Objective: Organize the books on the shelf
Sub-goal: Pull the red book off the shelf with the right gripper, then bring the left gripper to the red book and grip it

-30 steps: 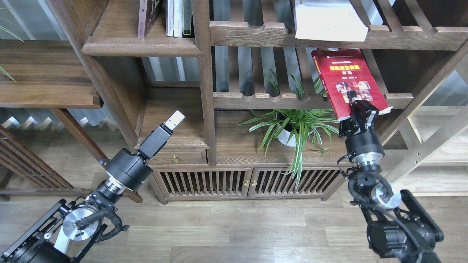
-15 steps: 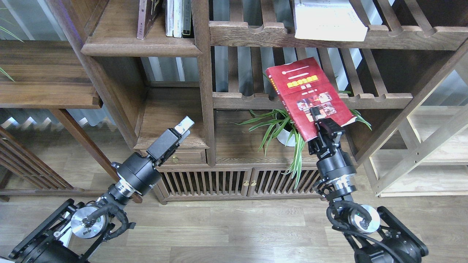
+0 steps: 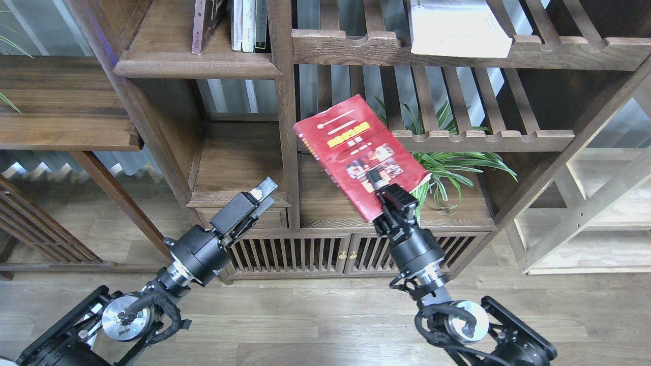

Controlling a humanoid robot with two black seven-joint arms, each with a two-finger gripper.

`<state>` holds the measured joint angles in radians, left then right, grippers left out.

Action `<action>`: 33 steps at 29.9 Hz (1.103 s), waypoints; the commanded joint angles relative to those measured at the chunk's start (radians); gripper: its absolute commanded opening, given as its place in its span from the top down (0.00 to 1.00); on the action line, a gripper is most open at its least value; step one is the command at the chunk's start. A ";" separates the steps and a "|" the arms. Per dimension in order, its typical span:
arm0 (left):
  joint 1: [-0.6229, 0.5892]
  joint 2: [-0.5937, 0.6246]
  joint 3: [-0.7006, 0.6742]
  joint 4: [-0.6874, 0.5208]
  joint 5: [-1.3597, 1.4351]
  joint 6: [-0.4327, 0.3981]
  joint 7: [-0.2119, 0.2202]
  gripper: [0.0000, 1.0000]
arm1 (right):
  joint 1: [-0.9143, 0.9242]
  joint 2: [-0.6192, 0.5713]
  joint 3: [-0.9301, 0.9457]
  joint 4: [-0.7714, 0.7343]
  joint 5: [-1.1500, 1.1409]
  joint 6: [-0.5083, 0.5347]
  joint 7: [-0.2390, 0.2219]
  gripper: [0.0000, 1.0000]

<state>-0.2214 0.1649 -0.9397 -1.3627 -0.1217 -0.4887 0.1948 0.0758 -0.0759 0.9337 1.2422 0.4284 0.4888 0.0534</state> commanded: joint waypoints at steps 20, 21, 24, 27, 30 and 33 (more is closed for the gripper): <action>0.014 0.016 0.004 0.004 0.002 0.000 -0.005 0.02 | -0.002 0.076 -0.128 -0.006 -0.096 0.000 -0.003 0.95; 0.016 0.016 0.004 0.004 0.002 0.000 -0.005 0.02 | -0.004 0.076 -0.130 -0.006 -0.097 0.000 -0.003 0.95; 0.014 0.015 0.006 0.002 0.002 0.000 -0.005 0.02 | -0.007 0.076 -0.130 -0.010 -0.102 0.000 -0.003 0.95; 0.005 0.008 0.006 0.002 0.002 0.000 -0.005 0.02 | -0.010 0.076 -0.130 -0.012 -0.102 0.000 -0.003 0.95; -0.004 0.001 0.006 0.002 0.005 0.000 -0.005 0.02 | -0.011 0.076 -0.130 -0.012 -0.102 0.000 -0.003 0.95; -0.009 0.001 0.006 0.002 0.019 0.000 -0.005 0.02 | -0.011 0.076 -0.131 -0.012 -0.102 0.000 -0.003 0.95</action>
<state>-0.2252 0.1673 -0.9341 -1.3606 -0.1136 -0.4887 0.1901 0.0649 0.0001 0.8038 1.2303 0.3268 0.4888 0.0505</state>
